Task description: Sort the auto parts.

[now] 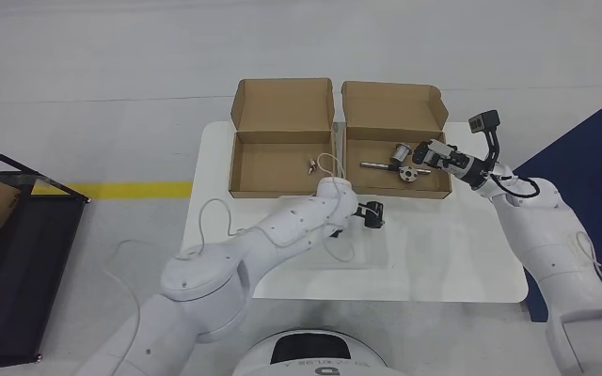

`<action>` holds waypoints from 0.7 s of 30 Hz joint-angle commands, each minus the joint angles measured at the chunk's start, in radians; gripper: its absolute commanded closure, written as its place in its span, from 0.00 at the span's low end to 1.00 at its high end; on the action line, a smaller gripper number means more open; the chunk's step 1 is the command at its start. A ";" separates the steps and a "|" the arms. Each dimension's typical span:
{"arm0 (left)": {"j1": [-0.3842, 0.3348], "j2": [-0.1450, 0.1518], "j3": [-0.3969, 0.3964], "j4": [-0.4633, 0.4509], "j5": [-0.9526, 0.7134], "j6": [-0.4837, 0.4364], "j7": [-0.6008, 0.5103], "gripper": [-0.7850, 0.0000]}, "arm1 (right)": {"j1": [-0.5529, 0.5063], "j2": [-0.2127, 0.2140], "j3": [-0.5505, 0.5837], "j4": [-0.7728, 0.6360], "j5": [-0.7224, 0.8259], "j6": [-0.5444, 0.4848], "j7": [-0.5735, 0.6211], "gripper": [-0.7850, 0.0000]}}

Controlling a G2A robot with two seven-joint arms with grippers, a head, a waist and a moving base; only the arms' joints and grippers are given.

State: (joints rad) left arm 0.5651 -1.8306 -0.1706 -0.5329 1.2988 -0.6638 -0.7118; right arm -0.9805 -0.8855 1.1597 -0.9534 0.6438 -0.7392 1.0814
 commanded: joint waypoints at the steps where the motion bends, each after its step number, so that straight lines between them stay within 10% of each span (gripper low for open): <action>1: -0.003 -0.012 0.000 0.023 0.004 -0.006 0.011 0.27 | 0.000 0.000 0.000 0.000 0.000 0.000 0.000 0.00; 21: -0.012 -0.118 0.001 0.200 0.042 -0.104 -0.009 0.28 | 0.000 0.000 0.000 0.000 0.000 0.000 0.000 0.00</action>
State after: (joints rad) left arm 0.5535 -1.9454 -0.1702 -0.3392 1.3388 -0.7656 -0.7238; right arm -0.9805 -0.8855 1.1597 -0.9534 0.6438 -0.7392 1.0814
